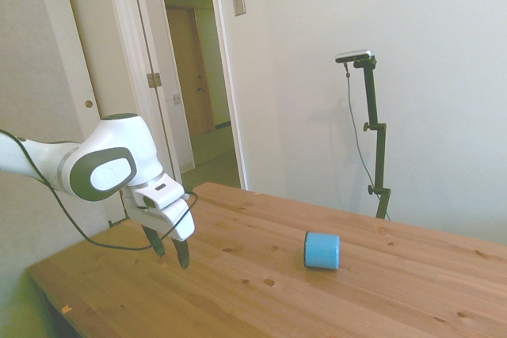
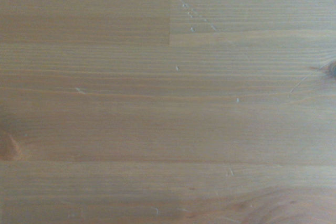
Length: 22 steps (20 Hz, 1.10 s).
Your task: Flip the mug upright
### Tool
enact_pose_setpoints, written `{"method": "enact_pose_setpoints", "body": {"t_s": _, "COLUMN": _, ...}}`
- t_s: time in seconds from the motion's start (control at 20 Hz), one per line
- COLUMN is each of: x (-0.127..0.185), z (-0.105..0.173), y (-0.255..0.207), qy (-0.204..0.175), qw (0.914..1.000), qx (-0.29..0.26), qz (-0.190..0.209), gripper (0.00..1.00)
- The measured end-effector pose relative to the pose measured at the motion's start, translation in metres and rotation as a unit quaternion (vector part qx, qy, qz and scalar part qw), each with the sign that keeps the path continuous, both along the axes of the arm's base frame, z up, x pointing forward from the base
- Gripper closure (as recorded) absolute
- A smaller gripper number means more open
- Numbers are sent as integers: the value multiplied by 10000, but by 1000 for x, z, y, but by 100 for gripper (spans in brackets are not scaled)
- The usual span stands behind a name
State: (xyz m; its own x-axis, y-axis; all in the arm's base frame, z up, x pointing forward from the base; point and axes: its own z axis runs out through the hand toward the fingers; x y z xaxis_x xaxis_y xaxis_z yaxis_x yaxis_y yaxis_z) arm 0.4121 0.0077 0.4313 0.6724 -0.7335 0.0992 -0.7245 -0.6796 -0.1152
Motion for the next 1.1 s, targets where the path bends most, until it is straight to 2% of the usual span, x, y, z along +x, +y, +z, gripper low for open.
{"method": "enact_pose_setpoints", "body": {"t_s": 0.2, "x": 3, "z": -2, "y": -5, "qy": 8, "qw": 9999, "qx": -96, "qz": 49, "gripper": 0}}
{"method": "enact_pose_setpoints", "body": {"t_s": 0.35, "x": 18, "z": -5, "y": -25, "qy": -100, "qw": 9997, "qx": -201, "qz": -80, "gripper": 0}}
{"method": "enact_pose_setpoints", "body": {"t_s": 0.55, "x": 54, "z": -11, "y": -68, "qy": -204, "qw": 9986, "qx": -304, "qz": -376, "gripper": 0}}
{"method": "enact_pose_setpoints", "body": {"t_s": 0.75, "x": 97, "z": 0, "y": -108, "qy": -335, "qw": 9963, "qx": -461, "qz": -647, "gripper": 0}}
{"method": "enact_pose_setpoints", "body": {"t_s": 0.9, "x": 126, "z": 14, "y": -116, "qy": -448, "qw": 9939, "qx": -597, "qz": -817, "gripper": 0}}
{"method": "enact_pose_setpoints", "body": {"t_s": 0.95, "x": 144, "z": 24, "y": -115, "qy": -475, "qw": 9927, "qx": -627, "qz": -913, "gripper": 0}}
{"method": "enact_pose_setpoints", "body": {"t_s": 1.1, "x": 148, "z": 23, "y": -114, "qy": -497, "qw": 9919, "qx": -755, "qz": -888, "gripper": 0}}
